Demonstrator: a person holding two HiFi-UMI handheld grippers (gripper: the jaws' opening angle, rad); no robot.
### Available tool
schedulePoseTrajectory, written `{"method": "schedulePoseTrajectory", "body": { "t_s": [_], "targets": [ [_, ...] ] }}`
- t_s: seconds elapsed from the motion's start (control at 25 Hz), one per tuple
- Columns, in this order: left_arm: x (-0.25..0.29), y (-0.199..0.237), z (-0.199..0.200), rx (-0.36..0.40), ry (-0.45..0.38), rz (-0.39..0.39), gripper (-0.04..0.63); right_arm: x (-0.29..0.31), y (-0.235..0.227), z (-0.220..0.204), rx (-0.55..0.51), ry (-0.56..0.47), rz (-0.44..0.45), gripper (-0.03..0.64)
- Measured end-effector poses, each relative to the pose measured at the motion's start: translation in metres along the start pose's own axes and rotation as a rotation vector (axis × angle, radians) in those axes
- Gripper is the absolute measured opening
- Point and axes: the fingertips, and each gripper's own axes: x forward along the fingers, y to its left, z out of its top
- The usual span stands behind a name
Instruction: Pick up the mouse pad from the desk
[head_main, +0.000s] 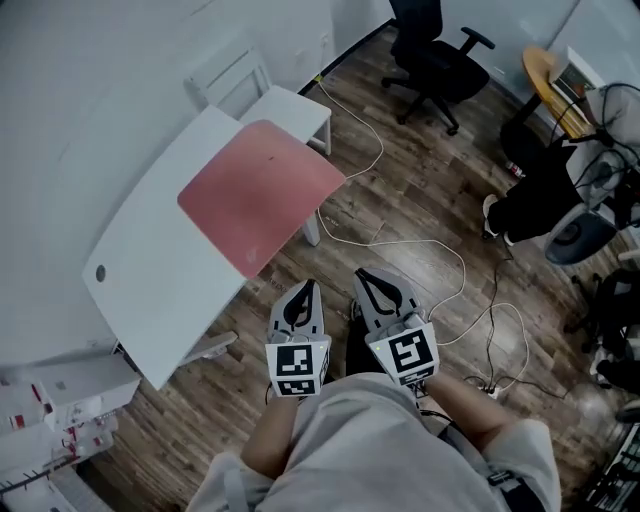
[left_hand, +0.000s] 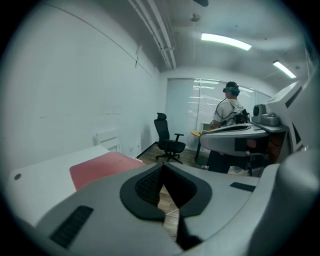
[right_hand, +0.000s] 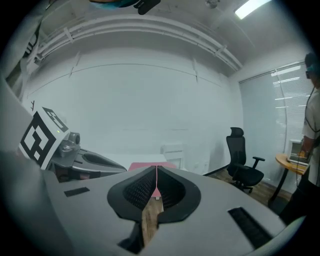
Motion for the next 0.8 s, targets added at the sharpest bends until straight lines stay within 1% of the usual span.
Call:
{"method": "schedulePoseTrajectory", "body": {
  "t_s": [0.24, 0.4, 0.44, 0.64, 0.72, 0.8],
  "targets": [
    [0.048, 0.019, -0.016, -0.045, 0.095, 0.101, 0.011, 0.049, -0.038, -0.023, 0.017, 0.059, 0.124, 0.04],
    [0.054, 0.034, -0.033, -0.1, 0.156, 0.229, 0.011, 0.073, -0.046, -0.041, 0.005, 0.099, 0.265, 0.04],
    [0.053, 0.039, -0.037, -0.109, 0.17, 0.248, 0.011, 0.08, -0.044, -0.045, -0.005, 0.11, 0.29, 0.04],
    [0.042, 0.06, -0.058, -0.117, 0.214, 0.269, 0.011, 0.098, -0.022, -0.067, -0.049, 0.188, 0.377, 0.04],
    [0.036, 0.074, -0.067, -0.134, 0.222, 0.291, 0.011, 0.109, -0.013, -0.074, -0.064, 0.205, 0.4, 0.04],
    [0.026, 0.089, -0.076, -0.156, 0.237, 0.304, 0.011, 0.115, -0.002, -0.078, -0.051, 0.231, 0.411, 0.04]
  ]
}}
